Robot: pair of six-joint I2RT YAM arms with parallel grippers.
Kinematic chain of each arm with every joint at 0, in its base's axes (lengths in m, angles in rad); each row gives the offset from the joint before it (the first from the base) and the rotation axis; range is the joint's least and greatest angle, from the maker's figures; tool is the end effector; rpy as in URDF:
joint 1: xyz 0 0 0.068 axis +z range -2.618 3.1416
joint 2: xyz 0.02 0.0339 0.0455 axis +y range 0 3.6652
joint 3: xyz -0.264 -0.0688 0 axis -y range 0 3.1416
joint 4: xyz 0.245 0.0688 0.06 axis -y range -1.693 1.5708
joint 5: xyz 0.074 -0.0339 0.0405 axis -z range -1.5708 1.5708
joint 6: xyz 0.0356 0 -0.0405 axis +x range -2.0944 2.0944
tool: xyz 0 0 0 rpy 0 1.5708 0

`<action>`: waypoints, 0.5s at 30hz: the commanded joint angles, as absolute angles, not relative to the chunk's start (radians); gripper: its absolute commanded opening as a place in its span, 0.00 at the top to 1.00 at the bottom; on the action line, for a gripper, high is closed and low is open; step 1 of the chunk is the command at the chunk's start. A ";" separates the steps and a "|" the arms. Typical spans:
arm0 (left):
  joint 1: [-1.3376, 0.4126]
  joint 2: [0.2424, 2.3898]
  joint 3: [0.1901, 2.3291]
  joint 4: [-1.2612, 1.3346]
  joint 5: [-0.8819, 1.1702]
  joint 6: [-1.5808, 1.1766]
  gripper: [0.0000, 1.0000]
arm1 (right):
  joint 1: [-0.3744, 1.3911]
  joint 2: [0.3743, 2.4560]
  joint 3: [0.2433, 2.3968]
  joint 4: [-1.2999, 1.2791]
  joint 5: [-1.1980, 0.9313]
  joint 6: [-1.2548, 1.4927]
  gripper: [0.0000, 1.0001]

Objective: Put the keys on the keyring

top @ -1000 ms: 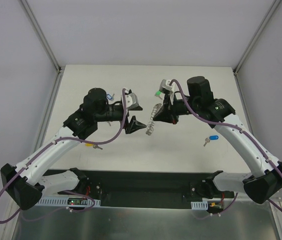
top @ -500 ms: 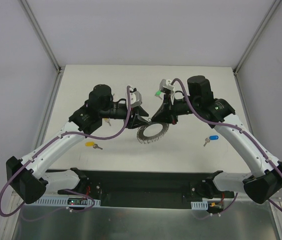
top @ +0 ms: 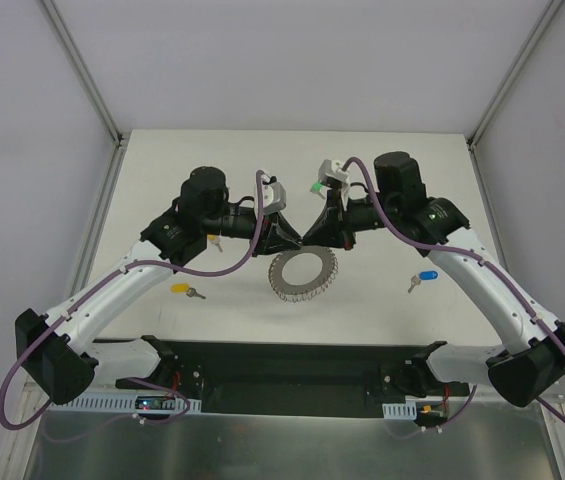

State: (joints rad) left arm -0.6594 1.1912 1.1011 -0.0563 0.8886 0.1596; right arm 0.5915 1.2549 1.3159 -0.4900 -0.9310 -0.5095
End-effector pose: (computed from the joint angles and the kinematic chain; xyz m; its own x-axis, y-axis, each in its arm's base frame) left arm 0.1941 -0.1854 0.3823 0.0440 0.0927 -0.9947 0.9989 0.0133 0.0454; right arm 0.2045 0.1717 0.3996 0.1563 -0.2458 -0.9566 -0.9877 -0.0356 -0.1522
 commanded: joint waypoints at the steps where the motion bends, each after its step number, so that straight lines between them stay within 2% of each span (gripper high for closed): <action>1: -0.653 1.169 1.114 -0.017 0.923 0.153 0.80 | 0.598 1.256 1.319 -0.431 -0.994 -0.514 0.99; 6: -0.650 1.146 1.089 -0.017 0.905 0.153 0.86 | 0.598 1.258 1.315 -0.433 -0.997 -0.515 0.99; 12: -0.649 1.135 1.077 -0.025 0.899 0.152 0.99 | 0.598 1.266 1.312 -0.440 -1.005 -0.520 0.99; 15: -0.647 1.132 1.080 -0.040 0.885 0.166 1.00 | 0.598 1.272 1.310 -0.446 -0.997 -0.523 0.99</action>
